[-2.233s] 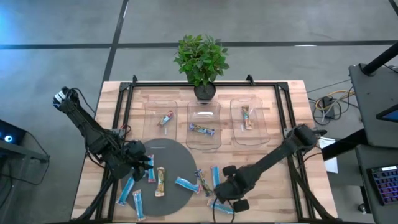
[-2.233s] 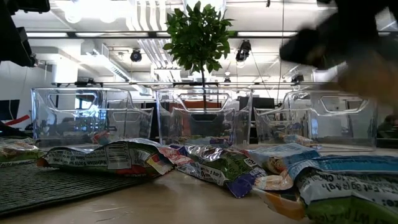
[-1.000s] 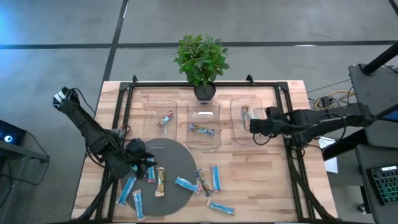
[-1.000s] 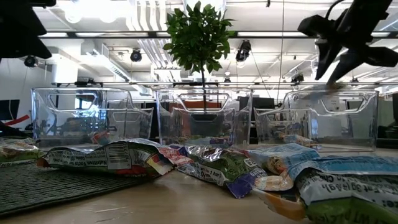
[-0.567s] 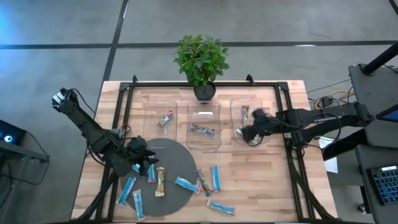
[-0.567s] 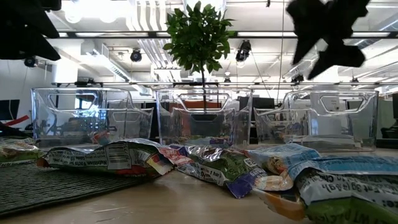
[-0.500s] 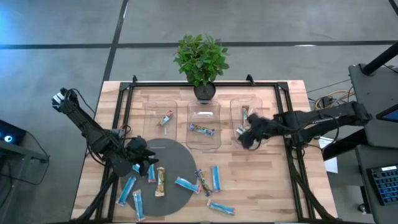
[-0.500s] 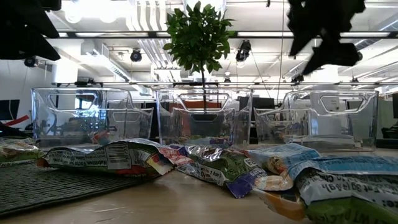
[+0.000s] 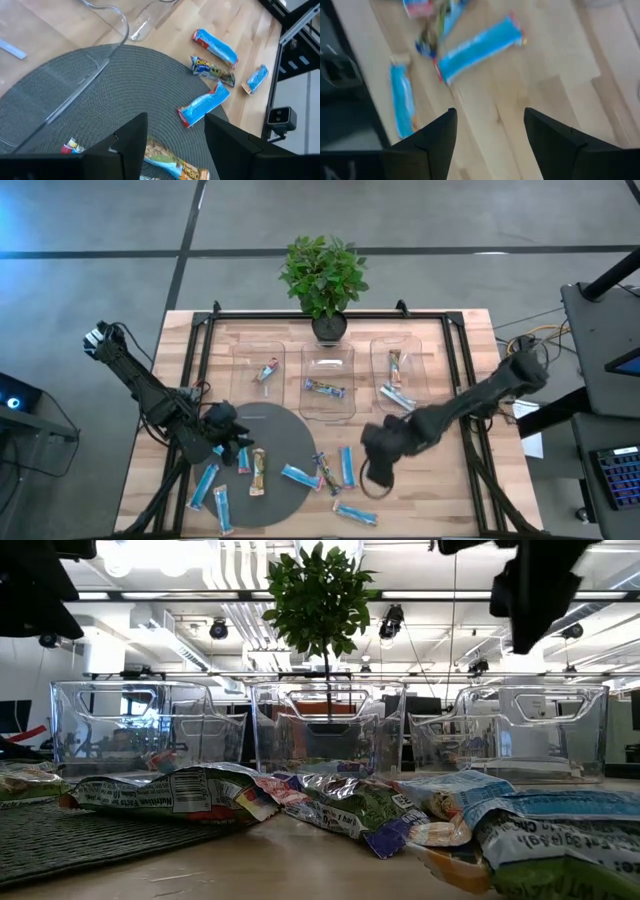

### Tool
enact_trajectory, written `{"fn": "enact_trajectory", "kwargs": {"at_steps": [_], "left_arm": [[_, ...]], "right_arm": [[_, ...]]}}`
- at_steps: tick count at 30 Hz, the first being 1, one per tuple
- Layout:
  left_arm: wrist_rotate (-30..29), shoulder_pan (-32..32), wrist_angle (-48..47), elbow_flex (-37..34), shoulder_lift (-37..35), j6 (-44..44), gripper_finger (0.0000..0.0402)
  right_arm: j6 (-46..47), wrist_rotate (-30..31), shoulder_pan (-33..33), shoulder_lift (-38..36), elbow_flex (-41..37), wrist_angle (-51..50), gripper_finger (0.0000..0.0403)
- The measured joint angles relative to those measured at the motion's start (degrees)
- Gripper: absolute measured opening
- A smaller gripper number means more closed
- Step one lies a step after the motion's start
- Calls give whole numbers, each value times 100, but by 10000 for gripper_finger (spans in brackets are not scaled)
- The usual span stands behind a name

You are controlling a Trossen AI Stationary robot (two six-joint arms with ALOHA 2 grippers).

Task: Pick and place Granola Bars by type
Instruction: Put the yellow granola bar into the right transparent bin

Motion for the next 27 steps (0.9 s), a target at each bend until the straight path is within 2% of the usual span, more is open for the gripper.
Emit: {"fn": "enact_trajectory", "kwargs": {"at_steps": [4, 12, 22, 27], "left_arm": [[158, -2, -3, 0, 0, 218, 179], [394, -2, -6, 0, 1, 426, 179], [863, -2, -19, 0, 1, 612, 179], [1017, -2, -86, 0, 0, 610, 179]], "right_arm": [[-323, 164, 415, 671, 625, -462, 219], [-758, 89, 1184, 1891, 1583, -473, 219], [-698, 90, 1392, 3141, 2584, -245, 219], [-643, 318, 1390, 3540, 2849, -253, 219]]}}
